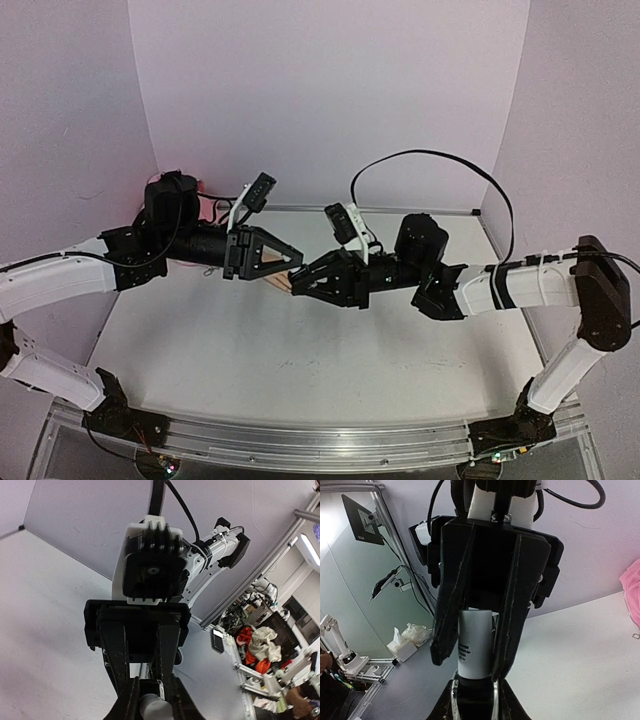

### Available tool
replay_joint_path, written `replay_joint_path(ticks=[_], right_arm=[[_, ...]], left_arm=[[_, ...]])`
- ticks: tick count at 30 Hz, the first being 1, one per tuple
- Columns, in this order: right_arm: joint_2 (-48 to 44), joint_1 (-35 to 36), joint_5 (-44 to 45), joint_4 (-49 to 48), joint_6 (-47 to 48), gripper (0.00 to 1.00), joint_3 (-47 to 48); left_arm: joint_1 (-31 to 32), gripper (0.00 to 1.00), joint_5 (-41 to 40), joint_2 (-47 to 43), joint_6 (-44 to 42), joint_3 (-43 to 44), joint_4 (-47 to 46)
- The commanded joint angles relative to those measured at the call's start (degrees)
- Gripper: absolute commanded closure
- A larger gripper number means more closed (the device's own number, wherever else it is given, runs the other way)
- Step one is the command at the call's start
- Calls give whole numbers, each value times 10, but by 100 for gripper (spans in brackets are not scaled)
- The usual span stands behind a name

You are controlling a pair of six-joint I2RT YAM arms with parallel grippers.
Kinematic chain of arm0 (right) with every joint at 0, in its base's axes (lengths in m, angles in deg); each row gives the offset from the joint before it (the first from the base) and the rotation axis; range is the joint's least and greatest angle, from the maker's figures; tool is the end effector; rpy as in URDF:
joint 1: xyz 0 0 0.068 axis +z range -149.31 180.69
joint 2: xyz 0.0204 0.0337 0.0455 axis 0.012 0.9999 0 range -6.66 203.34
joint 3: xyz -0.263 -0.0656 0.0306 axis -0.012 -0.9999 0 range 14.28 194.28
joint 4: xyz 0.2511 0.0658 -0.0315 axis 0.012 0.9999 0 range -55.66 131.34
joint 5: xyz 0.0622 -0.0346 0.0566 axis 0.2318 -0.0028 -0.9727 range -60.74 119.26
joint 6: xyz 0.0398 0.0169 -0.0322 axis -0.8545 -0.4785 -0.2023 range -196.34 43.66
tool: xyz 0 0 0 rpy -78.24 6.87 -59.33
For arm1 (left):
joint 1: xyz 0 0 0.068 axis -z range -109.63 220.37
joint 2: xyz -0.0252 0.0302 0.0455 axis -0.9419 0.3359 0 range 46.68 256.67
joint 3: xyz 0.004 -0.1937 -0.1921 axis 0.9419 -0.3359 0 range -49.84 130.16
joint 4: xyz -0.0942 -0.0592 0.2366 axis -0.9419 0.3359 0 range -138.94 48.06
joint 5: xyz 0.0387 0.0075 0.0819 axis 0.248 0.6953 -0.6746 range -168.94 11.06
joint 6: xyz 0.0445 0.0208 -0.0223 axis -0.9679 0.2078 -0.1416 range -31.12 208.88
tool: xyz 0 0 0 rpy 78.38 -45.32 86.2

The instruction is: Paint the nails

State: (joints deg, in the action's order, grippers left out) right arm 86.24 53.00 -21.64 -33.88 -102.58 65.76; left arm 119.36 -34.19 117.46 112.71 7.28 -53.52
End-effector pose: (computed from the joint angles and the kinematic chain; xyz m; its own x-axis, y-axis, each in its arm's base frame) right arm 0.1877 0.2883 0.3036 -0.1606 0.2482 -0.9553 -0.9494 -0.3035 0.0807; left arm 0.1670 -0.2302 0.3474 -0.4957 0.1326 -0.8583 0.8656 -0.0054 -0.5008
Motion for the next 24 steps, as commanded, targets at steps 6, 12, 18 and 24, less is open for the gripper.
replay_joint_path(ticks=[6,12,18,24], right_arm=[[-38,21,385,80,96,100,13],[47,125,1035,70,282,100,72],[46,118,790,72,292,100,83],[-31,28,327,74,194,100,13]], left_arm=[[2,100,-149,5,9,44,37],[9,100,-393,39,107,107,210],[9,88,-373,34,83,120,194],[8,25,-313,-37,11,63,120]])
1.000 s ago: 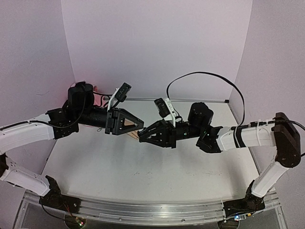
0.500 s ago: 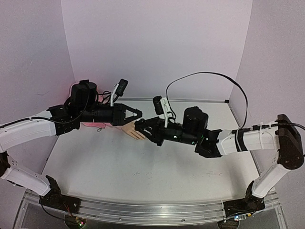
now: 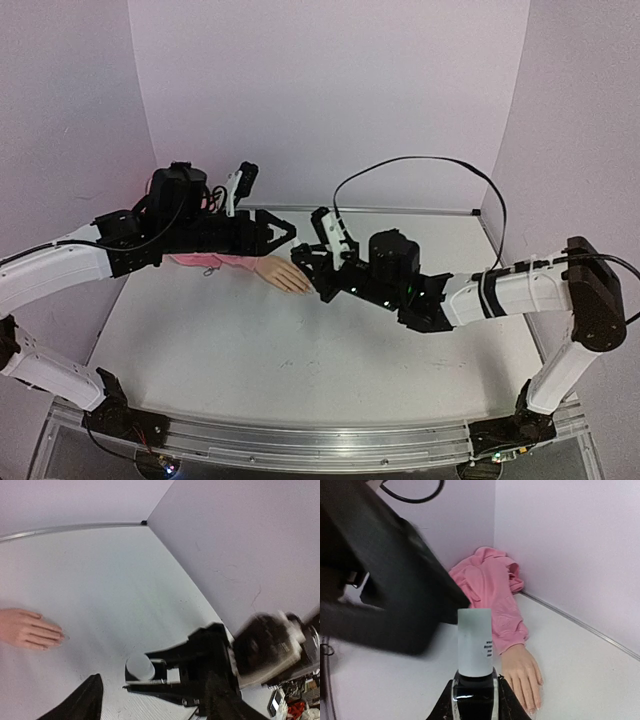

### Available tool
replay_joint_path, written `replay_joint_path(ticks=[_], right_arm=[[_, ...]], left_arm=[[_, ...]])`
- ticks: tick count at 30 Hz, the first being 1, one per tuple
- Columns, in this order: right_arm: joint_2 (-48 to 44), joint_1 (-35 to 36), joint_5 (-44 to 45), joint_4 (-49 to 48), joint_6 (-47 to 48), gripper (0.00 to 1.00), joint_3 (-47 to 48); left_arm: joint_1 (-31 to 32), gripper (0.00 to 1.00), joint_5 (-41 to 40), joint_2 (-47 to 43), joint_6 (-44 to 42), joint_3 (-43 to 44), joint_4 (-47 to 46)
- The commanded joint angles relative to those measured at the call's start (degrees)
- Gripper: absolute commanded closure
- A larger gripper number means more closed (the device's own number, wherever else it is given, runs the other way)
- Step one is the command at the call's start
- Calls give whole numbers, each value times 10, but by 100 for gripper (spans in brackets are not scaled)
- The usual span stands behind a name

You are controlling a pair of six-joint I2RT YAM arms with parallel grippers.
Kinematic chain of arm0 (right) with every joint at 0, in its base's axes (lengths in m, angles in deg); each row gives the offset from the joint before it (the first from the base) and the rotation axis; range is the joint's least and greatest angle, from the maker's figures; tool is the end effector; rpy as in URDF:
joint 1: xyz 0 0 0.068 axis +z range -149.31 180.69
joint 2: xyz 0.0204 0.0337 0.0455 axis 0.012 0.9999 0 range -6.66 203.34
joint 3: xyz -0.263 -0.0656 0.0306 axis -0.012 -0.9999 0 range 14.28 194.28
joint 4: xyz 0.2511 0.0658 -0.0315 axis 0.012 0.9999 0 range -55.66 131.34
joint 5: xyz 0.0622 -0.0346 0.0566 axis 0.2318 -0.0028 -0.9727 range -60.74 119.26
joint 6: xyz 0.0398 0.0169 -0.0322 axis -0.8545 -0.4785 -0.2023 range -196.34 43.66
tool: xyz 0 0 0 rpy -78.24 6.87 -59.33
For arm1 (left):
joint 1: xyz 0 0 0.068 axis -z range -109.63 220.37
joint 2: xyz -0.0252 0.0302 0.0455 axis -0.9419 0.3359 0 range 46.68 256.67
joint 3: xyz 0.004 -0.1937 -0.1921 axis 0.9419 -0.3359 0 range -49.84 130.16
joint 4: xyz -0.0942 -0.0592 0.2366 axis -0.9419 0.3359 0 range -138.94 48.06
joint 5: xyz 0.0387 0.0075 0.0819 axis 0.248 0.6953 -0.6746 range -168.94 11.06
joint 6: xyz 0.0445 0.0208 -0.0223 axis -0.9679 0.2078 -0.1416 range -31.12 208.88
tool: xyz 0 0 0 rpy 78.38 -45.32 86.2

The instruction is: Paint the nails

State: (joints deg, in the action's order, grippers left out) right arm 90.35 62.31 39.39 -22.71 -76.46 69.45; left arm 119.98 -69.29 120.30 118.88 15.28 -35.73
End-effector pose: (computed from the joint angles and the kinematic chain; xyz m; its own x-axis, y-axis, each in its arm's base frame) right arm 0.1860 0.3314 0.2854 0.1231 0.2322 -0.9649 -0.7856 0.6168 0.0482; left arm 0.1885 -0.2308 0.3494 -0.6336 -0.0162 -0.7735 0.6176 0.5914 -0.5184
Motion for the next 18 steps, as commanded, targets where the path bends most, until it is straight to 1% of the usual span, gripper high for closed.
replay_joint_path(ticks=[1,3,5,8,11,13,18], right_arm=[[-80,-83,-360,-44,-92,100,-30],[-88,-112,-487,-55,-134,100,-30],[-86,-126,-591,-66,-172,100,-21],[-77,-129,-694,-99,-228,100,-5],[-72,-129,-721,-173,-288,100,-6],[-68,-129,-725,-201,-311,100,-3],[-64,-129,-700,-229,-329,100,-1]], left_arm=[[2,22,54,-75,-60,-27,-78],[1,19,105,-86,-73,-44,-117],[1,19,162,-83,-79,-47,-149],[2,19,247,-57,-73,-41,-189],[4,22,308,-34,-63,-32,-227],[8,26,328,-21,-62,-25,-240],[16,34,361,-12,-64,-18,-248]])
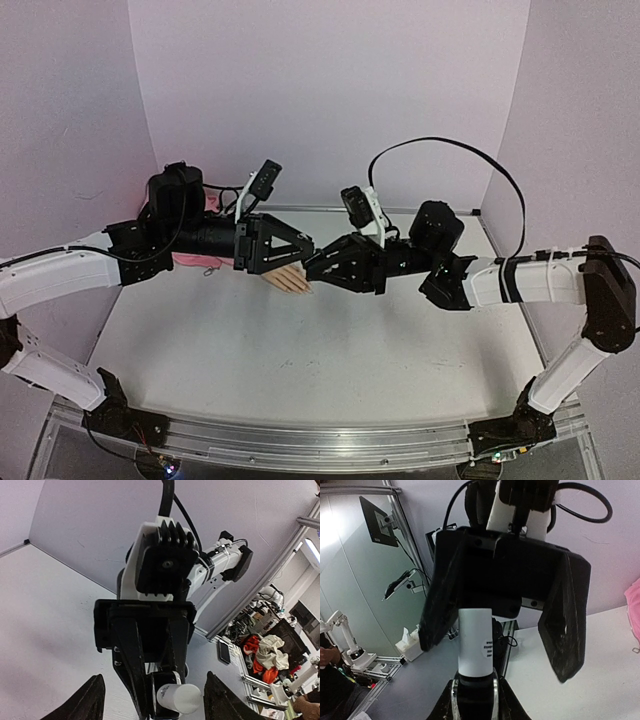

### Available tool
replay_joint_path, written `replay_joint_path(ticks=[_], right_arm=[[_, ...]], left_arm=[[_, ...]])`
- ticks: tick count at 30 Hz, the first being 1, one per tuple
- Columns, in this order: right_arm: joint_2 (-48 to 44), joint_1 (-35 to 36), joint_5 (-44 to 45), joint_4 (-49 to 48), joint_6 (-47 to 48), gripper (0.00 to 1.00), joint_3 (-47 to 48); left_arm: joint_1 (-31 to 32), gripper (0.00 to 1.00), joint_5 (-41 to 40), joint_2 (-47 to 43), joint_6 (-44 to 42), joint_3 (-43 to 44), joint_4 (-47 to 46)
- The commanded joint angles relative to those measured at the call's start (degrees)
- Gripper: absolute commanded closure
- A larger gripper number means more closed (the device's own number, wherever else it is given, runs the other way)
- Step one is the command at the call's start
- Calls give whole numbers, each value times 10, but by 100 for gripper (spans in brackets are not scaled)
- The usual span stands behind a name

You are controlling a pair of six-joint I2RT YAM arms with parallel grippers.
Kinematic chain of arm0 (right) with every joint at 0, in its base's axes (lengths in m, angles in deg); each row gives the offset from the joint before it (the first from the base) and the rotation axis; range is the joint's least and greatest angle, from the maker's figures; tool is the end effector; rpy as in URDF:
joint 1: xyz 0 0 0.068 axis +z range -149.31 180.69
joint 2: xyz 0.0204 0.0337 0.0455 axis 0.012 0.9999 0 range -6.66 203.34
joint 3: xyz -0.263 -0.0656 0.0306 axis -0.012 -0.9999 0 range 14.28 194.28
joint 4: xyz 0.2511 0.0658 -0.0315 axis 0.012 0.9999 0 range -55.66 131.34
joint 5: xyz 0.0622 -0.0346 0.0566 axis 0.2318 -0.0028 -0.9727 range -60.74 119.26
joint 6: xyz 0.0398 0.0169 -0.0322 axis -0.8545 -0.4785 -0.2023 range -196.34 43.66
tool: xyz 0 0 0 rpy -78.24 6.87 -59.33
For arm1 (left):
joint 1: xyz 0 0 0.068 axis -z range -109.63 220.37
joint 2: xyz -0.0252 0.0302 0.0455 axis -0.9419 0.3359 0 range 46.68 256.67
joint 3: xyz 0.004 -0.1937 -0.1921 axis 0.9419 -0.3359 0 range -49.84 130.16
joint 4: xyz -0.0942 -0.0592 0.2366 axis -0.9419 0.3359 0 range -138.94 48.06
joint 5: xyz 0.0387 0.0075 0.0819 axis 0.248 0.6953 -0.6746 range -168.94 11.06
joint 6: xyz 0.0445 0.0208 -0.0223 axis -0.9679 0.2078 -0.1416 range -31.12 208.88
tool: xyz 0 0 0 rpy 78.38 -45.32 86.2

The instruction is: Paint the nails

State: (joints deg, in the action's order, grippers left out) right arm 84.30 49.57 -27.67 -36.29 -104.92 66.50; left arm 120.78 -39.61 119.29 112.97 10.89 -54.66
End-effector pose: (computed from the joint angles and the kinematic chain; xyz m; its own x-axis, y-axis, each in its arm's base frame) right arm 0.1960 0.2701 0.3203 -0.1153 0.2648 -0.9574 -0.9381 -0.3459 0.0174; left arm 0.1700 -0.2410 0.3627 -0.4698 0.0725 -0.8798 0.8827 0.0406 -0.4681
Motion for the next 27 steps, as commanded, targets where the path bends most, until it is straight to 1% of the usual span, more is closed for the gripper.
replay_joint_path(ticks=[1,3,8,14,16,17,19,20,21,22,23,24,25,26,27], right_arm=[[-1,-1,-27,-96,-46,100,30],[5,-1,-21,-99,-51,100,32],[14,-1,-16,-101,-49,100,31],[15,-1,-6,-101,-39,100,23],[14,-1,6,-100,-35,100,19],[11,-1,15,-97,-28,100,16],[3,-1,52,-57,8,100,14],[-3,-1,88,-16,36,100,16],[-11,-1,150,36,71,100,18],[-23,4,247,87,98,100,21],[-34,28,448,161,127,100,29],[-35,68,686,208,150,100,41],[-25,115,870,231,177,100,52],[-9,132,989,230,198,100,61],[7,137,1042,228,210,100,71]], left_arm=[[11,37,64,-1,-5,26,-59],[12,42,62,-1,-4,25,-59],[12,62,44,0,-4,24,-59],[12,77,33,8,-3,26,-59],[12,85,28,9,-2,27,-58],[12,90,23,10,-2,25,-57],[12,99,3,11,-2,22,-52],[12,100,-16,11,-1,22,-48],[12,100,-43,11,-1,21,-37],[12,100,-80,11,0,24,-11],[16,100,-140,11,3,29,11],[21,100,-222,15,13,42,91],[26,100,-317,22,32,62,155],[27,100,-373,36,52,83,209],[27,100,-404,48,60,101,240]])
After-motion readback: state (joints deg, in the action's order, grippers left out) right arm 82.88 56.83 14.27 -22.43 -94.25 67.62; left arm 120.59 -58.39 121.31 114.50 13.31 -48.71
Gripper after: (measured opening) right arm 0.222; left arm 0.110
